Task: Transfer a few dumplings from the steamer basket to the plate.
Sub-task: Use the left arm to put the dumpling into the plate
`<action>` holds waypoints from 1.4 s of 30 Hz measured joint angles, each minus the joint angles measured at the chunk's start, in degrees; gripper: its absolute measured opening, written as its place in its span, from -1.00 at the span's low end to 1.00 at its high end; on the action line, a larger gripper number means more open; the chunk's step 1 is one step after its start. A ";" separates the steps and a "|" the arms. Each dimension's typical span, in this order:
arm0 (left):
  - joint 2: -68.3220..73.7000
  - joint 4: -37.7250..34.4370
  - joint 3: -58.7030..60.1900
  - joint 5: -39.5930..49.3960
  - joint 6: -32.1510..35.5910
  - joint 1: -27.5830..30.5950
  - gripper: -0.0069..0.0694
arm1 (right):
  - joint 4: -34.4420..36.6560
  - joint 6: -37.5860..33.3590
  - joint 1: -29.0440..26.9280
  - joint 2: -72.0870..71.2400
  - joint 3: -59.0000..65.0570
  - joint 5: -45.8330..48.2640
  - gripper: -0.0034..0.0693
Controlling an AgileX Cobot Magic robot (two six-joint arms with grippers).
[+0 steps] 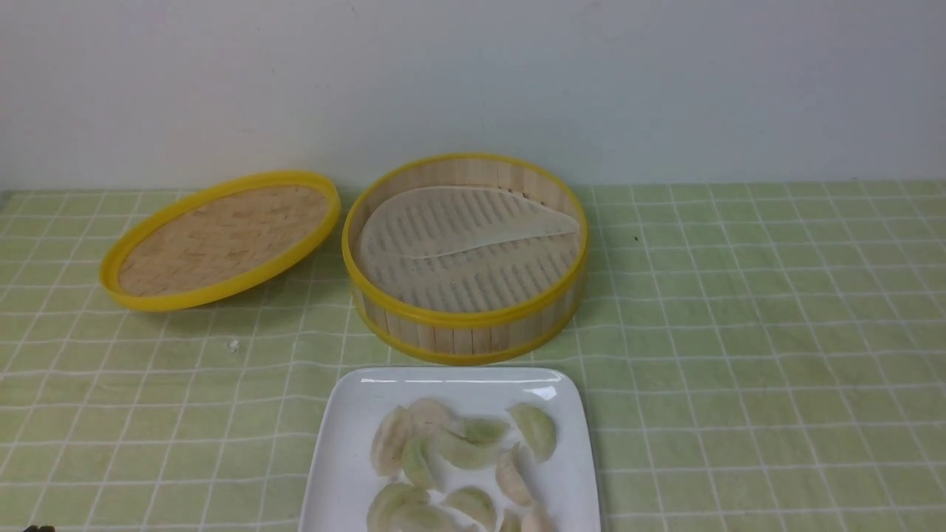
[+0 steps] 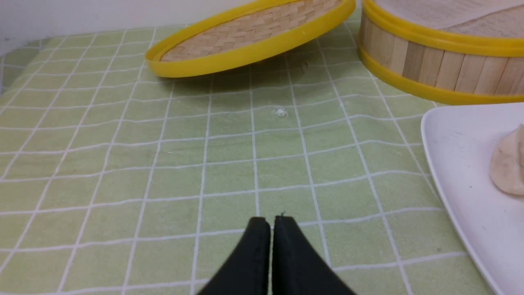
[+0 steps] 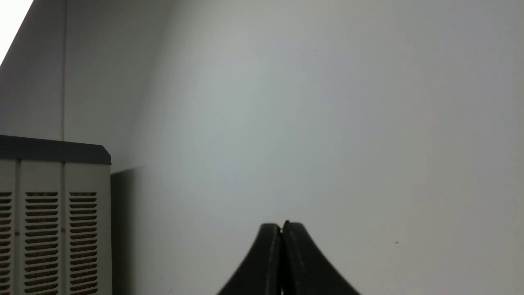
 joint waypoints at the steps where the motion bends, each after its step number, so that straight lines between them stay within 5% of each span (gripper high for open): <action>1: 0.00 0.00 0.00 0.00 0.00 0.00 -0.83 | 0.00 0.00 0.00 0.00 0.00 0.00 -0.95; 14: 0.00 0.00 0.00 0.00 0.00 0.00 -0.83 | 2.25 0.06 0.00 0.00 0.70 0.06 -0.95; 23: 0.00 0.00 0.00 0.00 0.00 0.00 -0.83 | 25.97 -27.57 0.00 0.00 6.30 0.38 -0.95; 31: 0.00 0.00 0.00 0.00 0.00 0.00 -0.83 | 30.63 -34.24 0.00 0.00 7.36 1.91 -0.95; 35: 0.00 0.00 0.00 0.00 0.00 0.05 -0.83 | 27.04 -34.69 -5.79 0.00 10.43 5.75 -0.95; 42: 0.00 0.00 0.00 0.00 0.00 0.05 -0.83 | 25.60 -34.58 -25.76 0.00 23.35 10.24 -0.95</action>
